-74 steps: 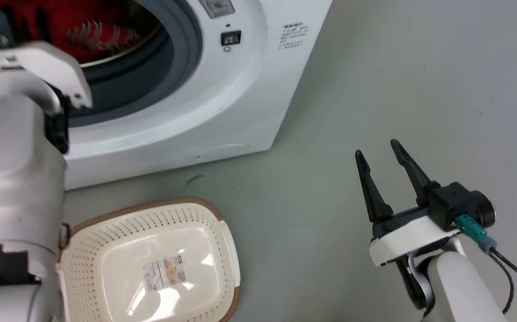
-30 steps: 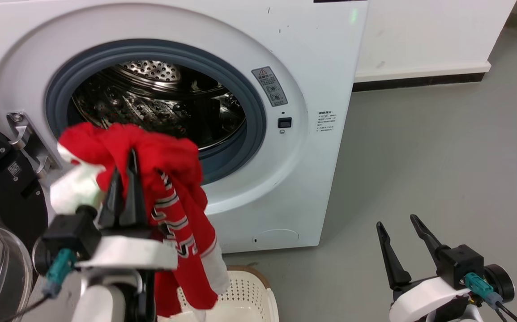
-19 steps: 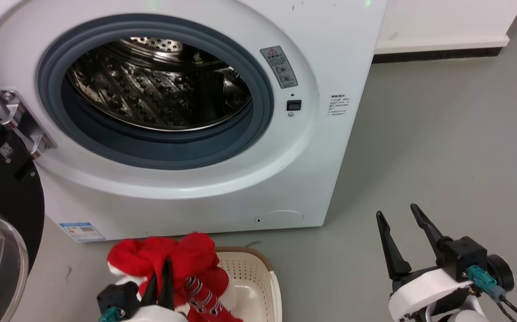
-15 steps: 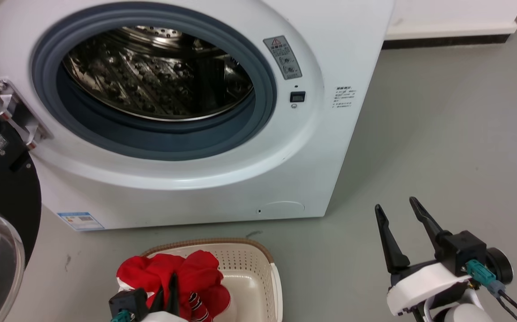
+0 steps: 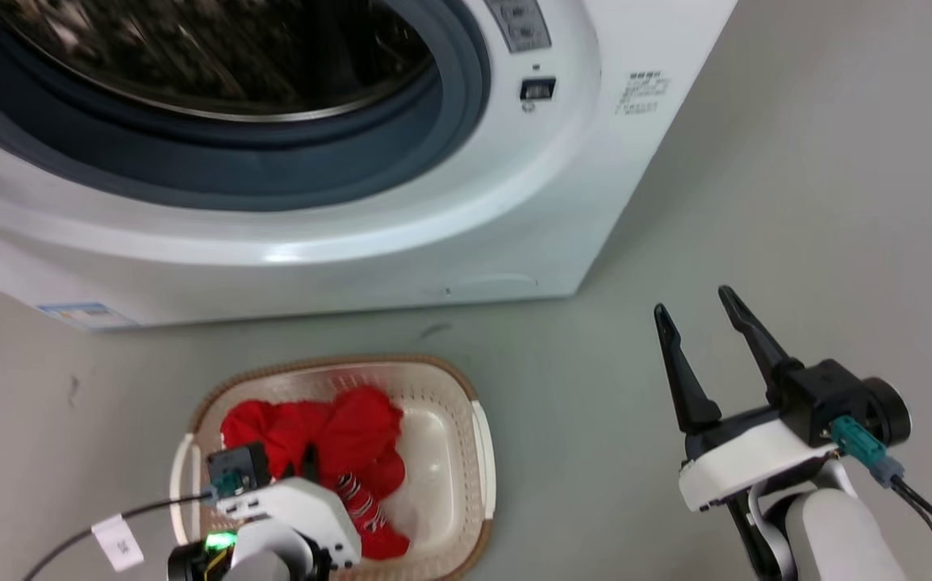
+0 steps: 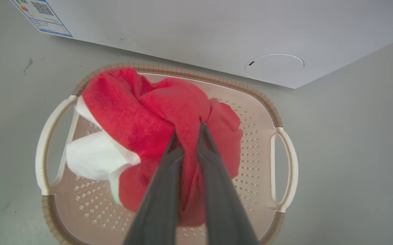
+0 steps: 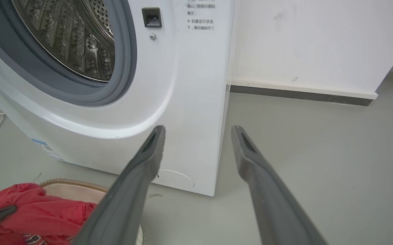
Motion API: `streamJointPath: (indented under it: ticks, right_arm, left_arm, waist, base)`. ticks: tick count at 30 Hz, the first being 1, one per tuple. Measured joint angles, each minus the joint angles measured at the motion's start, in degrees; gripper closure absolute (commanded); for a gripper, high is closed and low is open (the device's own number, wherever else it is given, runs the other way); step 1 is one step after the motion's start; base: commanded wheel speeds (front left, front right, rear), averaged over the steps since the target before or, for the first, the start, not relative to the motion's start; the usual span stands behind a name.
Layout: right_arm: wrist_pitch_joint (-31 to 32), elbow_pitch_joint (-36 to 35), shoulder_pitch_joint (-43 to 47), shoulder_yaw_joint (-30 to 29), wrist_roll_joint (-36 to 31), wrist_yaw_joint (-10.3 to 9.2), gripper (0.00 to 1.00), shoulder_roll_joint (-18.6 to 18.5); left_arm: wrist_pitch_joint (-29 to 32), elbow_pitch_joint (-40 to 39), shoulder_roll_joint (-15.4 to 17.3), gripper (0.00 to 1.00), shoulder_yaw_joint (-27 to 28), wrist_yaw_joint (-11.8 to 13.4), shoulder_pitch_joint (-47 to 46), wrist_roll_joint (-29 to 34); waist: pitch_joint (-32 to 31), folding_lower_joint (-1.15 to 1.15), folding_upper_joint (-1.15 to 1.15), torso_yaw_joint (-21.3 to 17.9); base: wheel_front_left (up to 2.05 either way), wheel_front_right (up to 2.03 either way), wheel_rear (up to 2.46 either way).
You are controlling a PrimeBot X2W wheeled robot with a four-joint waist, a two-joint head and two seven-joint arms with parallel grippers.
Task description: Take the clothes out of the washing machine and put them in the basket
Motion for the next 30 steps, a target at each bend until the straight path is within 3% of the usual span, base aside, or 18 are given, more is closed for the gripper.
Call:
streamJointPath:
  ticks: [7,18,20,21,22,23,30]
  right_arm:
    - [-0.7,-0.1,-3.1,0.7,-0.1,0.00,0.00,0.0]
    - [-2.2,0.7,-6.6,1.2,0.0,0.00,0.00,0.0]
    - [-2.5,1.1,-6.9,1.5,0.3,0.00,0.00,0.0]
    - [-2.5,1.4,-7.0,1.6,0.3,0.00,0.00,0.0]
    - [-2.7,1.7,-7.1,1.5,0.3,0.00,0.00,0.0]
    - [-2.7,2.0,-7.1,1.5,0.3,0.00,0.00,0.0]
    - [-3.1,4.5,-6.7,0.7,0.2,0.00,0.00,0.0]
  left_arm:
    - [-0.1,9.5,0.0,1.00,1.5,1.4,-8.0,-2.0]
    - [-0.2,16.3,1.5,1.00,5.0,2.5,-13.3,-3.2]
    - [-0.2,17.5,1.5,0.83,5.2,2.3,-13.5,-3.6]
    - [-0.2,18.0,1.5,0.53,5.4,2.2,-13.7,-3.9]
    - [-0.2,18.2,1.5,0.15,5.4,2.0,-13.8,-4.0]
    - [-0.2,18.5,1.5,0.00,5.4,1.8,-13.9,-4.0]
    - [-0.3,18.3,1.7,0.00,5.9,0.8,-12.1,-4.3]
  waist:
    - [7.7,0.00,0.00,-1.5]
    - [17.4,0.00,0.00,-3.1]
    - [18.0,0.00,0.00,-3.3]
    - [18.1,0.00,0.00,-3.4]
    - [18.0,0.00,0.00,-3.4]
    - [17.7,0.00,0.00,-3.3]
    - [12.7,0.00,0.00,-2.9]
  base:
    - [0.00,0.00,0.00]
    - [0.00,0.00,0.00]
    - [0.00,0.00,0.00]
    - [0.00,0.00,0.00]
    - [0.00,0.00,0.00]
    - [0.00,0.00,0.00]
    - [0.00,0.00,0.00]
